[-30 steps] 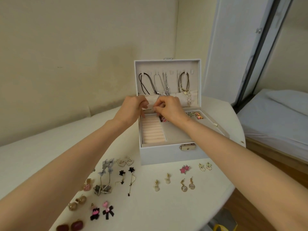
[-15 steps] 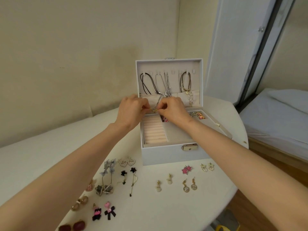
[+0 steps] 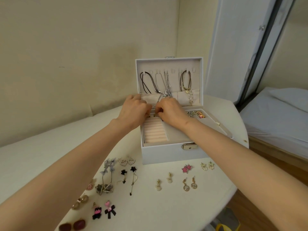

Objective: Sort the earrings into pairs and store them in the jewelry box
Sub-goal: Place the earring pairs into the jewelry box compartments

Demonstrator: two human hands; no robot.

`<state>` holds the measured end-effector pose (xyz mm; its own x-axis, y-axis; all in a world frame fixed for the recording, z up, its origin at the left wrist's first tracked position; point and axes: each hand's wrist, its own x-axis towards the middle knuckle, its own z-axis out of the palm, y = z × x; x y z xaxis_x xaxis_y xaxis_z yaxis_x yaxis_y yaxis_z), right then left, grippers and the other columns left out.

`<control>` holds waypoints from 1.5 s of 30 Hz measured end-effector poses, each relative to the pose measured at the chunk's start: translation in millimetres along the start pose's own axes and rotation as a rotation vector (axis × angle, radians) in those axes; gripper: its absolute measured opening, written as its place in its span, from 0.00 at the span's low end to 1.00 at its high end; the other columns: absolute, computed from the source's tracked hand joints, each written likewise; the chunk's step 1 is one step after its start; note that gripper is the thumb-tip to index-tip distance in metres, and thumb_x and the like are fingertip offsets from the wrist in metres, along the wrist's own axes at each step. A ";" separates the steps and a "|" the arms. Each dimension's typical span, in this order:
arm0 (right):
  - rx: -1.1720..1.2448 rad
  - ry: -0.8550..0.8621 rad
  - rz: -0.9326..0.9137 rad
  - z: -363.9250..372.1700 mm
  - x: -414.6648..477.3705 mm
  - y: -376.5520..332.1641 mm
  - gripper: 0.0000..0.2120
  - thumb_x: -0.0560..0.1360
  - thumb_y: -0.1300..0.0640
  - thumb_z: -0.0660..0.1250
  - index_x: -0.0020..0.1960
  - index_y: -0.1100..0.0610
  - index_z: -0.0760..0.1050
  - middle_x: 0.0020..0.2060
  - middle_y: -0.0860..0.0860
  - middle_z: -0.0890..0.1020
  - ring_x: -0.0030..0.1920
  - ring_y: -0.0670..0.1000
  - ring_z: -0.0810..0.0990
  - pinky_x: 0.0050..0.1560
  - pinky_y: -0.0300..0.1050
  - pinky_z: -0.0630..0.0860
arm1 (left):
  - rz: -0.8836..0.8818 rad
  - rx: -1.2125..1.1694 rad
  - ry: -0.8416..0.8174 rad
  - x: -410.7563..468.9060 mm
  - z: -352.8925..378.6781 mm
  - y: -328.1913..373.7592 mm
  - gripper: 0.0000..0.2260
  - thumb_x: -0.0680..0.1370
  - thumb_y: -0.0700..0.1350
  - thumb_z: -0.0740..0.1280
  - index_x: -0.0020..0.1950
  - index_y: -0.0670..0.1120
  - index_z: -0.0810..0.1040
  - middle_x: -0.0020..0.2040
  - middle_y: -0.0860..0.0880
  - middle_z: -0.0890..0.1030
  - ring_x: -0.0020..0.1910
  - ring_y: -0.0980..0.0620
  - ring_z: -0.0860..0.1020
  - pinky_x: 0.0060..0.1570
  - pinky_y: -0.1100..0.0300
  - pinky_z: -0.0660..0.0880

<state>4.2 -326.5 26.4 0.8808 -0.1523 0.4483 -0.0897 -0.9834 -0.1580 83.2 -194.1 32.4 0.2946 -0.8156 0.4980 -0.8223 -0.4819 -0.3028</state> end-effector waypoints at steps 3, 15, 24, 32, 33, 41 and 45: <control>0.027 -0.004 0.008 0.0 -0.5 -0.2 0.09 0.71 0.65 0.66 0.47 0.58 0.83 0.45 0.56 0.83 0.49 0.56 0.79 0.49 0.42 0.70 | 0.059 0.060 0.013 -0.5 0.7 -0.9 0.04 0.60 0.39 0.70 0.27 0.46 0.78 0.24 0.48 0.77 0.31 0.45 0.75 0.36 0.60 0.59; 0.043 -0.028 0.025 0.6 1.6 -2.4 0.06 0.72 0.58 0.69 0.47 0.58 0.83 0.46 0.55 0.84 0.51 0.55 0.79 0.55 0.44 0.72 | -0.171 -0.132 -0.180 2.9 1.7 -2.1 0.10 0.76 0.51 0.65 0.50 0.47 0.80 0.53 0.47 0.78 0.58 0.45 0.71 0.49 0.56 0.64; 0.001 -0.072 -0.041 3.3 2.2 -1.8 0.11 0.72 0.68 0.65 0.49 0.58 0.83 0.48 0.56 0.82 0.53 0.58 0.78 0.54 0.48 0.73 | -0.242 -0.168 -0.149 4.3 5.8 6.8 0.08 0.76 0.44 0.65 0.51 0.49 0.82 0.53 0.48 0.79 0.58 0.45 0.72 0.53 0.56 0.65; -0.100 -0.231 -0.033 -11.7 -1.3 -2.8 0.16 0.76 0.64 0.61 0.57 0.51 0.80 0.60 0.51 0.76 0.63 0.56 0.68 0.62 0.49 0.61 | -0.181 -0.107 -0.232 2.9 -2.3 6.7 0.12 0.77 0.45 0.61 0.55 0.54 0.80 0.57 0.49 0.79 0.61 0.46 0.71 0.55 0.56 0.65; -0.097 -0.228 -0.024 -14.0 -3.3 -2.9 0.17 0.75 0.65 0.60 0.56 0.50 0.80 0.59 0.51 0.77 0.62 0.56 0.68 0.60 0.50 0.61 | -0.186 -0.111 -0.231 1.2 -3.2 5.3 0.12 0.77 0.46 0.60 0.55 0.54 0.80 0.57 0.50 0.79 0.61 0.46 0.72 0.55 0.55 0.65; 0.083 -0.094 0.059 -39.0 -47.9 -10.2 0.14 0.76 0.59 0.63 0.59 0.49 0.78 0.55 0.51 0.79 0.60 0.55 0.70 0.60 0.48 0.65 | -0.168 -0.158 -0.146 -38.9 -27.0 15.0 0.16 0.77 0.57 0.59 0.60 0.52 0.76 0.61 0.51 0.75 0.61 0.47 0.69 0.54 0.54 0.64; 0.147 0.000 0.031 -50.9 -88.0 -17.2 0.14 0.75 0.56 0.66 0.60 0.49 0.78 0.51 0.51 0.78 0.55 0.51 0.72 0.54 0.43 0.66 | -0.088 -0.259 -0.091 -75.2 -40.9 29.0 0.32 0.70 0.66 0.43 0.59 0.51 0.74 0.56 0.52 0.77 0.54 0.48 0.71 0.47 0.57 0.62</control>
<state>-95.4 -301.2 34.5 0.8786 -0.1829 0.4411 -0.0482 -0.9530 -0.2991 17.3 -133.6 19.4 0.4034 -0.8053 0.4345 -0.8851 -0.4638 -0.0379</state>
